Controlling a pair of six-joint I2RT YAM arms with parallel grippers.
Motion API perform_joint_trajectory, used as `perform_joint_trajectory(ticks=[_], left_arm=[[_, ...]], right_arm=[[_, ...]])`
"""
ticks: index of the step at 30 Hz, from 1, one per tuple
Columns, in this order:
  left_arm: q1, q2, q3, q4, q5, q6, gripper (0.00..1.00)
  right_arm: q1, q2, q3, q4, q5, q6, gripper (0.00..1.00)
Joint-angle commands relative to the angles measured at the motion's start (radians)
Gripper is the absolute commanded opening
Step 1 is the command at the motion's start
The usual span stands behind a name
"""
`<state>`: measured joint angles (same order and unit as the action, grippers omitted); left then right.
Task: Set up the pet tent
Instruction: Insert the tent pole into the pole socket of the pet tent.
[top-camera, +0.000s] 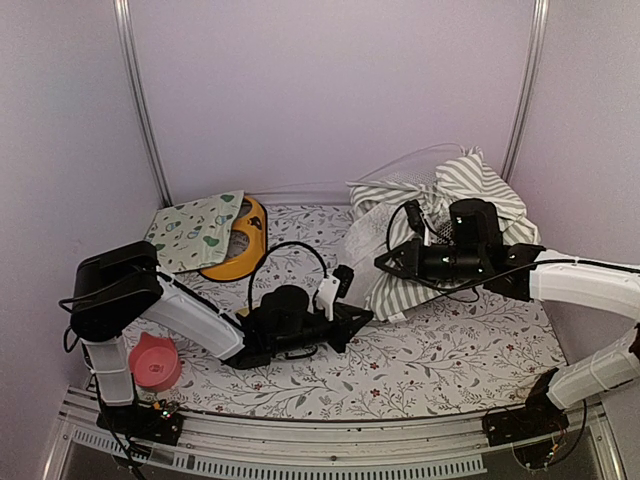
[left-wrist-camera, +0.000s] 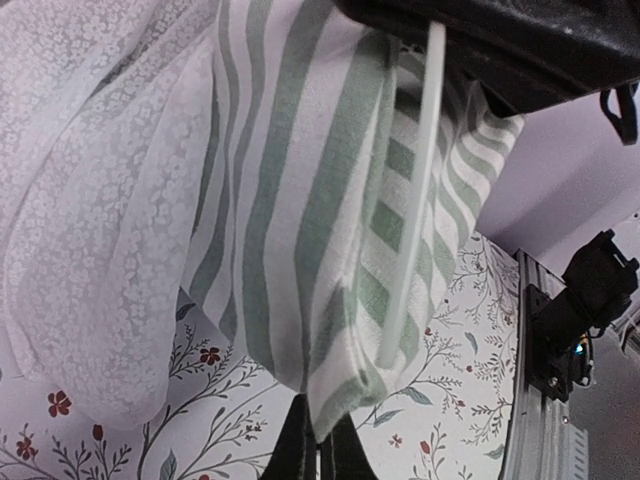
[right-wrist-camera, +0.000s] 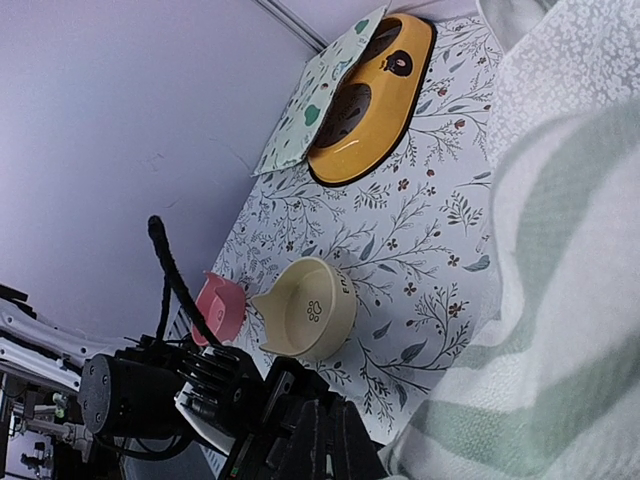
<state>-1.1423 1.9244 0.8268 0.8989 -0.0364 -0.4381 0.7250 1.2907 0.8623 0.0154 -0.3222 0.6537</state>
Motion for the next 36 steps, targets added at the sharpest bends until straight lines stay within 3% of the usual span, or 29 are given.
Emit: perform_joint_trajectory(ticks=[1,36], left_arm=[[0.005,-0.018,-0.027,-0.071,-0.009,0.018,0.0],[0.004,-0.052,-0.041,-0.099,-0.026,0.064,0.0]], right_arm=[[-0.034,-0.054,-0.008,0.056,0.069,-0.041,0.0],[-0.065,-0.035,0.024,0.094,0.014,-0.017,0.0]])
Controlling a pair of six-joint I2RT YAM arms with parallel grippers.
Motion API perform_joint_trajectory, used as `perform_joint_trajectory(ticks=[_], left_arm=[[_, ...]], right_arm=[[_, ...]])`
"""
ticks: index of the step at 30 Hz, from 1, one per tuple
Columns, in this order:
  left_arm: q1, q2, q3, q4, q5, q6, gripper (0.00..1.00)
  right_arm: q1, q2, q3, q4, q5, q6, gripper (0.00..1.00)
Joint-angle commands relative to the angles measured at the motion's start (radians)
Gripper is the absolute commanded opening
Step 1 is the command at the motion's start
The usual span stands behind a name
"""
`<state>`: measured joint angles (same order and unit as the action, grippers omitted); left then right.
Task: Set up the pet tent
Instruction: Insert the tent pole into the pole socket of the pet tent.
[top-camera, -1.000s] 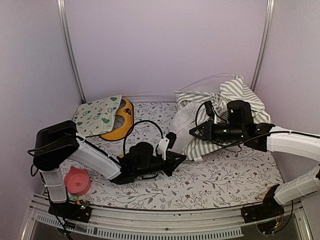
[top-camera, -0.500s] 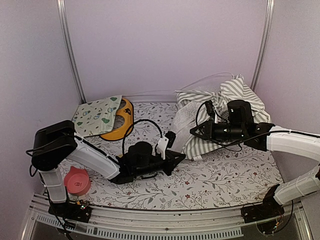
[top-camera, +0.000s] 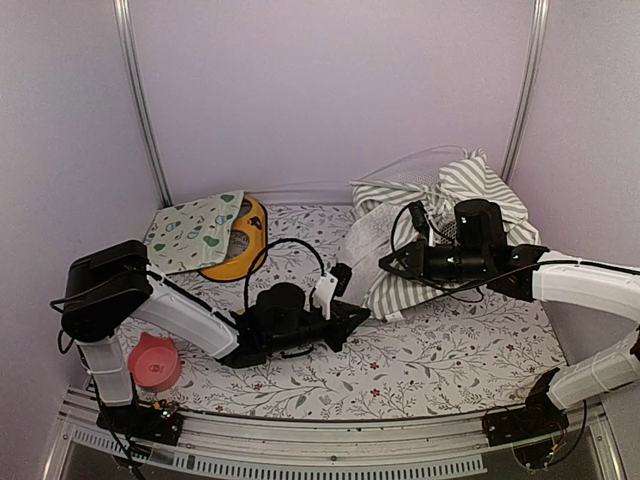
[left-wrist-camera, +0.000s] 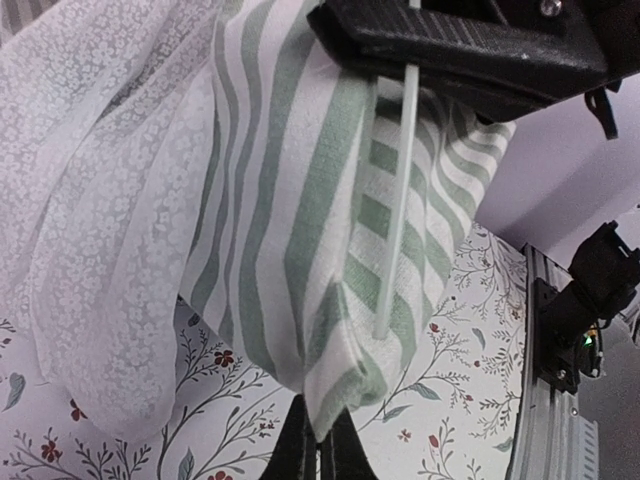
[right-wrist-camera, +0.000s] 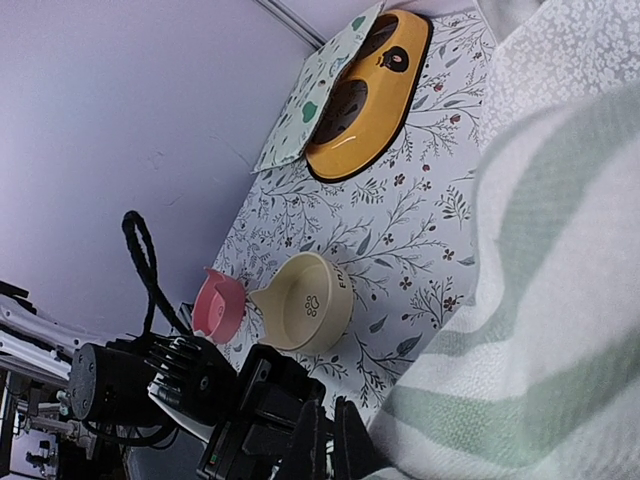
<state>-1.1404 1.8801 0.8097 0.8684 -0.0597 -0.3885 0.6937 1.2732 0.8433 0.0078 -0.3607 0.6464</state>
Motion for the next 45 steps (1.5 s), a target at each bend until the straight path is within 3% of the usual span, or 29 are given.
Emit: perform_joint_trajectory(ticks=[1,45], left_arm=[[0.001,-0.009,-0.026,-0.067,-0.003,0.014,0.0],[0.0,-0.055,-0.019,-0.125,-0.007,0.06,0.0]], right_arm=[[-0.034,-0.016,0.042,0.102,0.054,-0.009,0.0],[-0.036,0.043,0.034,0.076,0.126,-0.059,0.0]])
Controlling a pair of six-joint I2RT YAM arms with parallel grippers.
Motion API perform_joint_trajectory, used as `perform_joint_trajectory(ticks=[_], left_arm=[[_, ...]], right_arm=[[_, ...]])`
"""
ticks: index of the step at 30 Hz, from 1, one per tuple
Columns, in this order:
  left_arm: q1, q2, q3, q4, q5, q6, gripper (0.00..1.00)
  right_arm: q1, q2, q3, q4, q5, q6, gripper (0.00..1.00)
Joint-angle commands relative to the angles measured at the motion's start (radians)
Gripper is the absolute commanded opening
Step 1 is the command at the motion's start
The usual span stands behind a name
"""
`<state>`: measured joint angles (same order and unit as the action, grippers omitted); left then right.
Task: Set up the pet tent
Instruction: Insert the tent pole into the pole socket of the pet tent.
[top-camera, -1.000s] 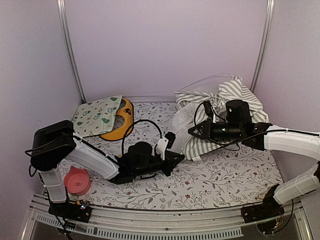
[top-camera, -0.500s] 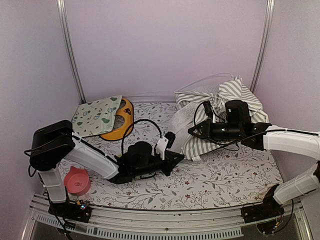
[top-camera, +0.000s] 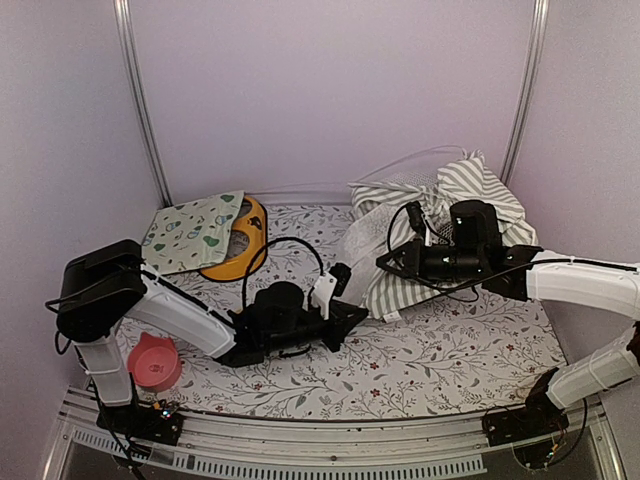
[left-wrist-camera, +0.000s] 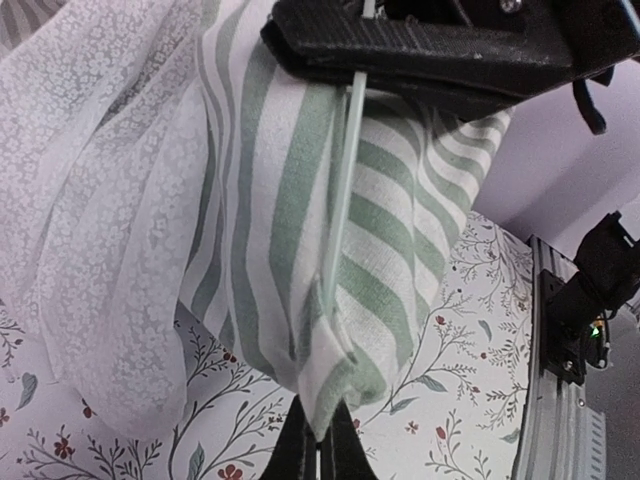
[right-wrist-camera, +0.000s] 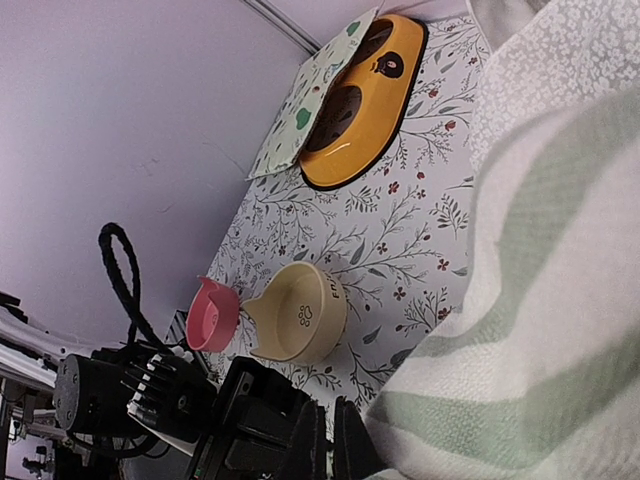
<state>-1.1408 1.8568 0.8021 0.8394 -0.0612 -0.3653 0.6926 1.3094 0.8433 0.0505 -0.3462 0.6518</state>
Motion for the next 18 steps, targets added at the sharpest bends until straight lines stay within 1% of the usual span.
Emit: perform_joint_trajectory(ticks=[1,5,13,18], left_arm=[[0.0,-0.033,-0.004,-0.111,-0.007,0.046,0.0],[0.0,-0.036,0.036,-0.187,-0.005,0.084,0.0],[-0.004,-0.022,0.134,-0.366,0.006,0.171,0.0],[-0.002,-0.044,0.161,-0.451,-0.031,0.215,0.0]], right_arm=[[-0.034,0.011,0.036,0.032,0.104,-0.075,0.0],[-0.033,0.032,0.044,0.017,0.068,-0.112,0.0],[-0.006,0.041,0.035,0.047,0.073,-0.116,0.0],[0.028,0.071,0.063,-0.017,0.145,-0.158,0.0]])
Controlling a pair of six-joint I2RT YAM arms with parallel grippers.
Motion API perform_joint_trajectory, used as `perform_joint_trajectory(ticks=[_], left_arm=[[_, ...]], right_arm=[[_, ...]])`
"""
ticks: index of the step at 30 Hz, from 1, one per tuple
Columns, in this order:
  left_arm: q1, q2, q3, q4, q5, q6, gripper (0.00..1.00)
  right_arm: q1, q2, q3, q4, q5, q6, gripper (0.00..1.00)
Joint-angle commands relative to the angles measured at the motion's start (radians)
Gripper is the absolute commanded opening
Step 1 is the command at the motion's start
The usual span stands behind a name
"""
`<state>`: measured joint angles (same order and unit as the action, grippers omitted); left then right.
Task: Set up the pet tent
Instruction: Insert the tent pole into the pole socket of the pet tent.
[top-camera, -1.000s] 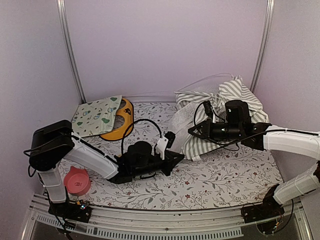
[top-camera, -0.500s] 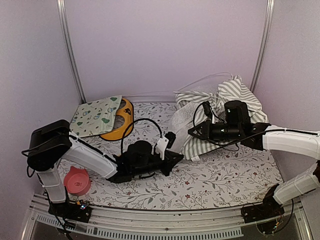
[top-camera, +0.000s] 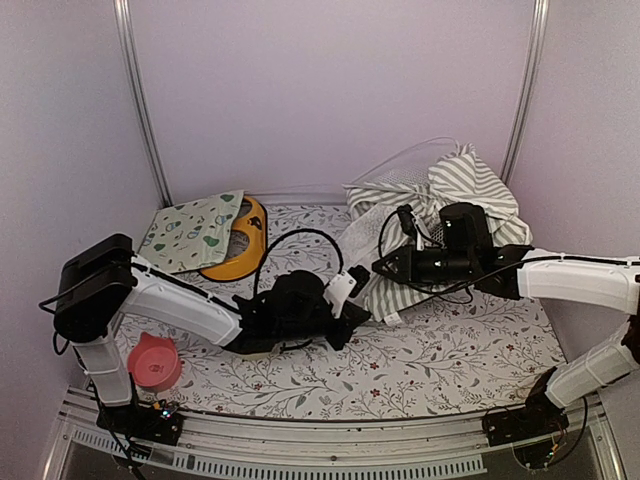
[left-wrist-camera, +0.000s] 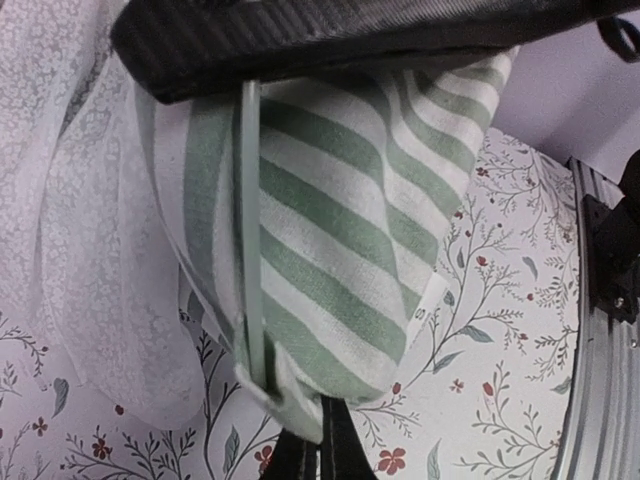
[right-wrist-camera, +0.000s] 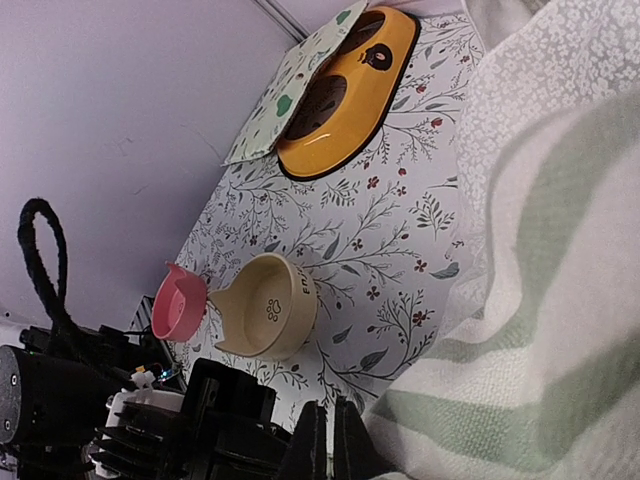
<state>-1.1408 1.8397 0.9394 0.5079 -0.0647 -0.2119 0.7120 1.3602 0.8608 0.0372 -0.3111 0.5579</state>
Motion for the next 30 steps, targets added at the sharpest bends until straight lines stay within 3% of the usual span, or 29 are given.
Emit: perform_joint_trajectory(ticks=[1,11,19,30], left_arm=[[-0.001,-0.031,0.027,-0.137,-0.035,0.068,0.0],[0.029,-0.067,0.029,-0.25,-0.064,0.118,0.0],[0.021,-0.086,0.057,-0.276,0.045,0.197,0.0],[0.071,-0.093,0.061,-0.273,0.11,0.142,0.0]], right_arm=[[0.009,0.017,0.042,-0.013,0.126,-0.067,0.0],[0.017,-0.002,0.055,-0.067,0.14,-0.113,0.0],[0.073,0.043,0.052,0.018,0.126,-0.074,0.0],[0.1,0.056,0.022,-0.011,0.15,-0.088,0.0]])
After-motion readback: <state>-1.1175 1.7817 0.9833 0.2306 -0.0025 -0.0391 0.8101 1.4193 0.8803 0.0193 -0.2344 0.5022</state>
